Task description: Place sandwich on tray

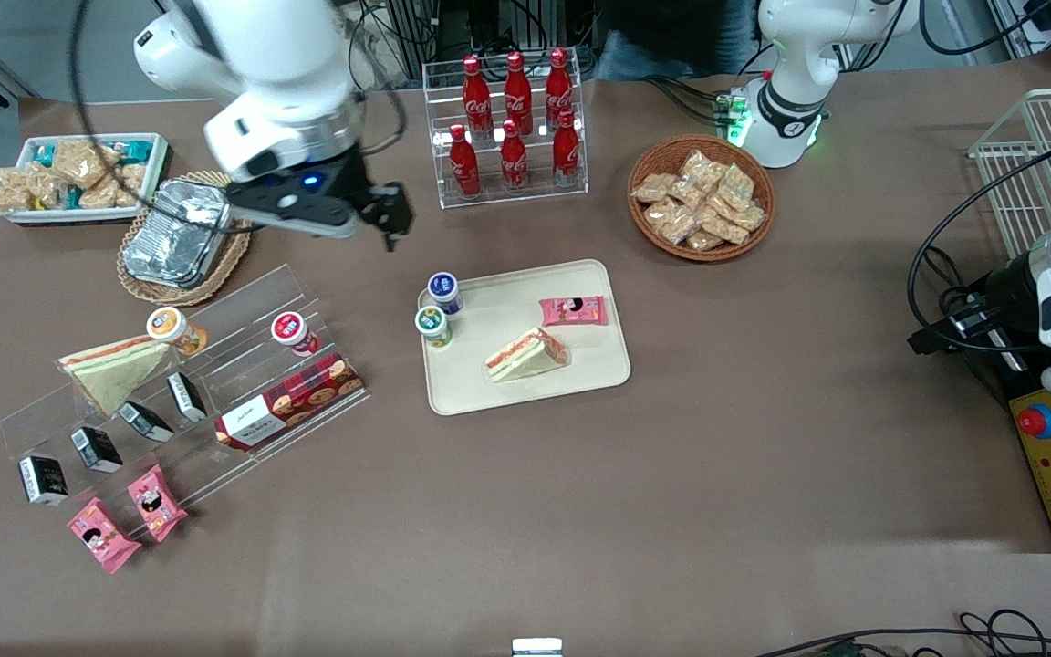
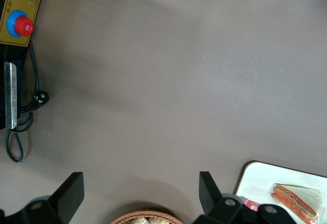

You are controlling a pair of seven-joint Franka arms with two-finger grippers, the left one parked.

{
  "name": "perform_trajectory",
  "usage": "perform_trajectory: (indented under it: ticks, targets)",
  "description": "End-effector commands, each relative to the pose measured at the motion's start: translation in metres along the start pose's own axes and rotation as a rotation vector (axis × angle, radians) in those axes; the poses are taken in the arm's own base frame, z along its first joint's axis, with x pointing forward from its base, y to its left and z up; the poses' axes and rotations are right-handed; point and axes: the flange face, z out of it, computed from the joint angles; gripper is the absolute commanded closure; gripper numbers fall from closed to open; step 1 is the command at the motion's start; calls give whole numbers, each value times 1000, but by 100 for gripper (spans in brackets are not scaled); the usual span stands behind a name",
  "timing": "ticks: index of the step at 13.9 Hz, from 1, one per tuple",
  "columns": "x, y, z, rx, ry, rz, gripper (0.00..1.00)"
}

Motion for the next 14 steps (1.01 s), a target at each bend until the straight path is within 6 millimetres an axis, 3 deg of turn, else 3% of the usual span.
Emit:
perform_trajectory:
  ticks: [1, 6, 8, 11, 14]
  targets:
    - [10, 61, 6, 10, 38, -110, 0]
    - [85, 194, 30, -18, 11, -165, 0]
    - [105, 236, 34, -26, 8, -114, 0]
    - [122, 265, 35, -36, 12, -78, 0]
    - [130, 276, 37, -31, 10, -126, 0]
